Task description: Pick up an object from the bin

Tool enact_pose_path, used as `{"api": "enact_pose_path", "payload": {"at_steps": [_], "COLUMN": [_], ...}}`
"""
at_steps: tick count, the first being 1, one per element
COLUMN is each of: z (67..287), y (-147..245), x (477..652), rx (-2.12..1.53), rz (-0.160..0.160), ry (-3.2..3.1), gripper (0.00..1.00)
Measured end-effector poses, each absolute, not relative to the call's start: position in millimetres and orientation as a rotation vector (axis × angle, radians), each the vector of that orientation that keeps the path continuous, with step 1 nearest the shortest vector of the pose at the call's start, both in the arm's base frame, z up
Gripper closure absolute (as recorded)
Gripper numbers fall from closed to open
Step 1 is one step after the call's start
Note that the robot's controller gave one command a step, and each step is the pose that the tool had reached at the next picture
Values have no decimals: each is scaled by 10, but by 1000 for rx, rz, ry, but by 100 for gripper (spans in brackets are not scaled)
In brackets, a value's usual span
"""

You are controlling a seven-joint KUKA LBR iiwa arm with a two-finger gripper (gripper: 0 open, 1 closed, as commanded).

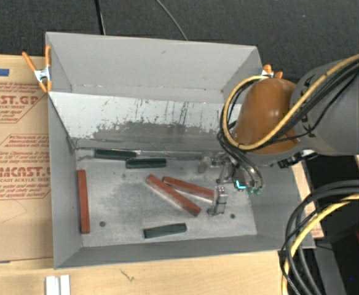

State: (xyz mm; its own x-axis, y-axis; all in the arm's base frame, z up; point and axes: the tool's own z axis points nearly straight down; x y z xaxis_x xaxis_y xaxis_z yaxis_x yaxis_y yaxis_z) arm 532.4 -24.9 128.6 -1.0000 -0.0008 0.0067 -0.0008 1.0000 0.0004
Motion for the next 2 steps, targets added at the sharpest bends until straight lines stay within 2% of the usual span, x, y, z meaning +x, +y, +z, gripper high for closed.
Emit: {"api": "enact_pose_path", "payload": {"at_steps": [1,2], "z": [1321,661], "y": [-250,-116], "x": [5344,5278], "rx": [2,-19], "rz": [0,-2], "ry": [-3142,-3137], "gripper": [0,0]}}
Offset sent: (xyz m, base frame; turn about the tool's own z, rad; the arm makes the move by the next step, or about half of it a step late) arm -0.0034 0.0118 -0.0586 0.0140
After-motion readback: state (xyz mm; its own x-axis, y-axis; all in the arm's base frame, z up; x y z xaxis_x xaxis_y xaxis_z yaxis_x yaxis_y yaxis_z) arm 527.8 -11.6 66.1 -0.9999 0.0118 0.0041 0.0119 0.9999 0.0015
